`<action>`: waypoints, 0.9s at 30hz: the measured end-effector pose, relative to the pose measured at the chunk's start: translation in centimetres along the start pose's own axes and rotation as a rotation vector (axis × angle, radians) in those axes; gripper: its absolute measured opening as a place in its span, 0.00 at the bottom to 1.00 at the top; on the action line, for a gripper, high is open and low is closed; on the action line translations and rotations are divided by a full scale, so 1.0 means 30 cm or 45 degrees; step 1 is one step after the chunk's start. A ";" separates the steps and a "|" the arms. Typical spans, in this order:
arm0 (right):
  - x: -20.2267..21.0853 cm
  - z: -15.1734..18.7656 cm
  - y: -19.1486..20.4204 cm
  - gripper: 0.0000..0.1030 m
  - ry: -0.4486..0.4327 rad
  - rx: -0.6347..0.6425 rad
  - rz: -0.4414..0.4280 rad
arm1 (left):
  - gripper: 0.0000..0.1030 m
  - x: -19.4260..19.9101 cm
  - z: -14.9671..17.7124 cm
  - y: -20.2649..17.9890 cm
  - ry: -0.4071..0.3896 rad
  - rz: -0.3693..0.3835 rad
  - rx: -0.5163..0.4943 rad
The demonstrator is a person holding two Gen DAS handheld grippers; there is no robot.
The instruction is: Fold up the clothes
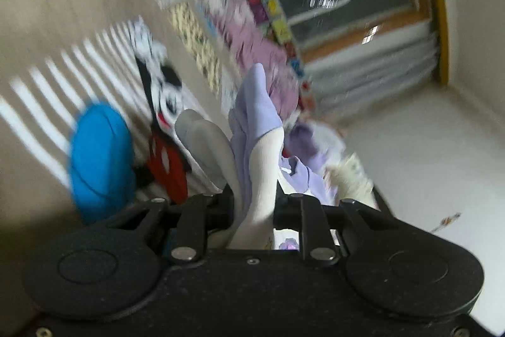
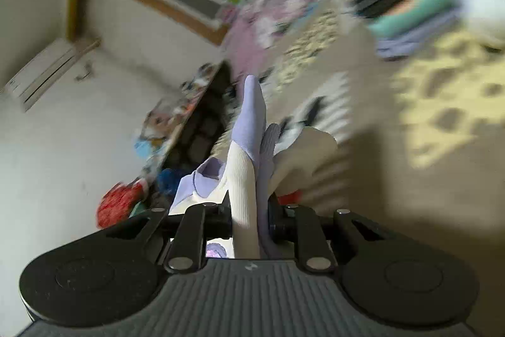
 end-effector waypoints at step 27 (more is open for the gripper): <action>-1.360 0.623 0.520 0.20 0.819 -0.039 -0.550 | 0.17 1.052 -0.226 0.605 -0.955 -0.126 0.564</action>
Point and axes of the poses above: each gripper's, at about its wrist camera, not at the fingertips, and x roughly against the way its jaws point, y to its left, z to its underside, the point moved 1 cm from there along -x, roughly the way its jaws point, and after that the axes turned 15 degrees about -z, right-handed, at the moved point
